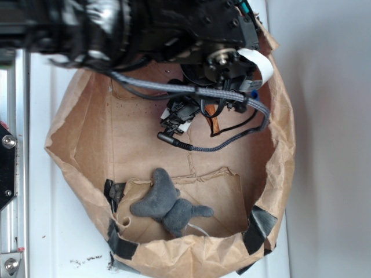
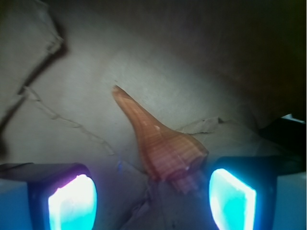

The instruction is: Grab the shell.

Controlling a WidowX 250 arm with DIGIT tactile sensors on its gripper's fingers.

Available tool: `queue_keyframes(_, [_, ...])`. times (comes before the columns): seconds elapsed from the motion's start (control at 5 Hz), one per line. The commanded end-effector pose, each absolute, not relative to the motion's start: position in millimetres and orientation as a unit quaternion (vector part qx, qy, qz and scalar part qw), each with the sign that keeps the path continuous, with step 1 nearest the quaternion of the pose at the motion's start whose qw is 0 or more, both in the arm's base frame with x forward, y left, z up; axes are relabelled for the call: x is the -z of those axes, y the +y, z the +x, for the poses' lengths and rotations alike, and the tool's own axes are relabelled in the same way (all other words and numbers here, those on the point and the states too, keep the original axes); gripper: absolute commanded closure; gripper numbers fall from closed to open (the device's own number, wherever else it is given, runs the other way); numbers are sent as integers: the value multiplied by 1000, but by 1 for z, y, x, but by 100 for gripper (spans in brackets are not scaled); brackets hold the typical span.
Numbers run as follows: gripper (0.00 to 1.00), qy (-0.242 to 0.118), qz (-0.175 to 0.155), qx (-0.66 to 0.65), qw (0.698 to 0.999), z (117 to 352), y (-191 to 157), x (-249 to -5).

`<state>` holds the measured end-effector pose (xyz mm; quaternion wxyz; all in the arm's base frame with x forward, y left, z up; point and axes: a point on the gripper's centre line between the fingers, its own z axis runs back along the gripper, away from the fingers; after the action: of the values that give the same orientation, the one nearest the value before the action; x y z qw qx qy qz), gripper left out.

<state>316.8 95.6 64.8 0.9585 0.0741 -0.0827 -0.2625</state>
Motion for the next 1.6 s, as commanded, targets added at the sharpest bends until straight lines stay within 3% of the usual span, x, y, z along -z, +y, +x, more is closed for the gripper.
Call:
queue_keyframes(0.0, [0,-132,114,260,950,339,91,-61])
queue_keyframes(0.4, [0,-117,126,251,953,339,85,-41])
queue_keyframes(0.6, [100,-118,128,242,954,341,87,-42])
queue_keyframes(0.8, [100,-123,128,238,955,341,87,-45])
queue_keyframes(1.0, [100,-139,104,233,957,330,85,-76])
queue_keyframes(1.4, [100,-155,93,165,969,286,60,-171])
